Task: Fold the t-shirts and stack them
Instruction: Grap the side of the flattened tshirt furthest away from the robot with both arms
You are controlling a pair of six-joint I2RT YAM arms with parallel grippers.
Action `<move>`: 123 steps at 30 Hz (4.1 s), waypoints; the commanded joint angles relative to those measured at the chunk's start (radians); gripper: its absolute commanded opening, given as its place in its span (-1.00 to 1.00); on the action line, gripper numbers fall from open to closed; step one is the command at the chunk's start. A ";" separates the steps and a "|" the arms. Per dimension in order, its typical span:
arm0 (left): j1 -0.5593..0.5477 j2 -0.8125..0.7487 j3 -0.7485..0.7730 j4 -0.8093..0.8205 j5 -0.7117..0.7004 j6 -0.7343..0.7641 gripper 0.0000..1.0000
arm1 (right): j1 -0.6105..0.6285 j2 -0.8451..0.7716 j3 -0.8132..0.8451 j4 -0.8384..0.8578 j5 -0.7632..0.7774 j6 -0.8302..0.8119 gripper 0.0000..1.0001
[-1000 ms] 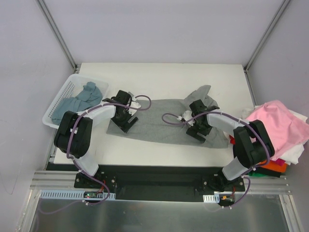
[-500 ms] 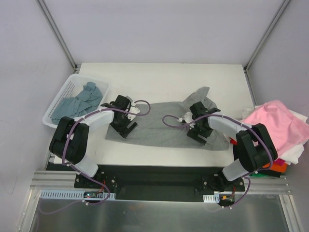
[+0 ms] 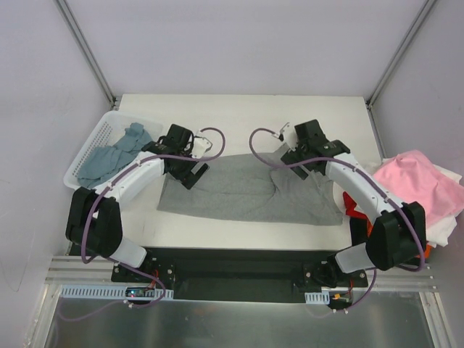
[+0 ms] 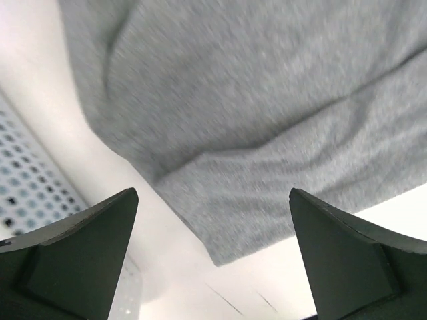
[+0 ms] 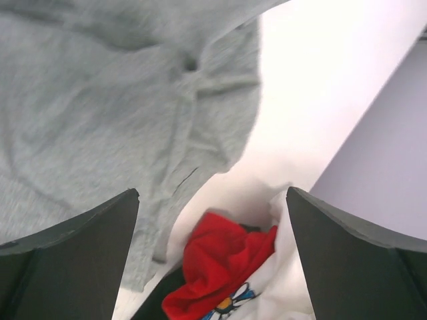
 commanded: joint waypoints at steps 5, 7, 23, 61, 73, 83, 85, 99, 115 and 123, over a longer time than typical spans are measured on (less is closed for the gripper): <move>-0.005 0.147 0.234 0.013 -0.040 -0.036 0.97 | -0.093 0.266 0.290 0.050 0.025 0.117 0.93; -0.005 0.207 0.304 0.013 -0.107 -0.051 0.98 | -0.107 0.347 0.376 0.039 0.012 0.135 0.93; 0.000 0.419 0.487 0.013 -0.078 -0.045 0.98 | -0.180 0.728 0.841 -0.113 -0.166 0.228 0.90; 0.040 0.520 0.584 0.018 -0.135 -0.040 0.99 | -0.226 0.860 0.966 -0.209 -0.229 0.220 0.61; 0.040 0.528 0.584 0.026 -0.141 -0.039 0.99 | -0.329 0.900 1.040 -0.197 -0.209 0.194 0.61; 0.040 0.534 0.568 0.027 -0.146 -0.042 0.99 | -0.394 0.973 1.157 -0.274 -0.453 0.312 0.59; 0.040 0.534 0.568 0.027 -0.143 -0.043 0.99 | -0.403 0.987 1.170 -0.277 -0.475 0.323 0.60; 0.040 0.528 0.558 0.029 -0.140 -0.046 0.99 | -0.404 1.051 1.236 -0.332 -0.533 0.336 0.53; 0.040 0.533 0.547 0.033 -0.153 -0.043 0.99 | -0.407 1.079 1.247 -0.327 -0.571 0.341 0.12; 0.044 0.540 0.559 0.036 -0.166 -0.036 0.99 | -0.406 1.079 1.241 -0.326 -0.578 0.346 -0.93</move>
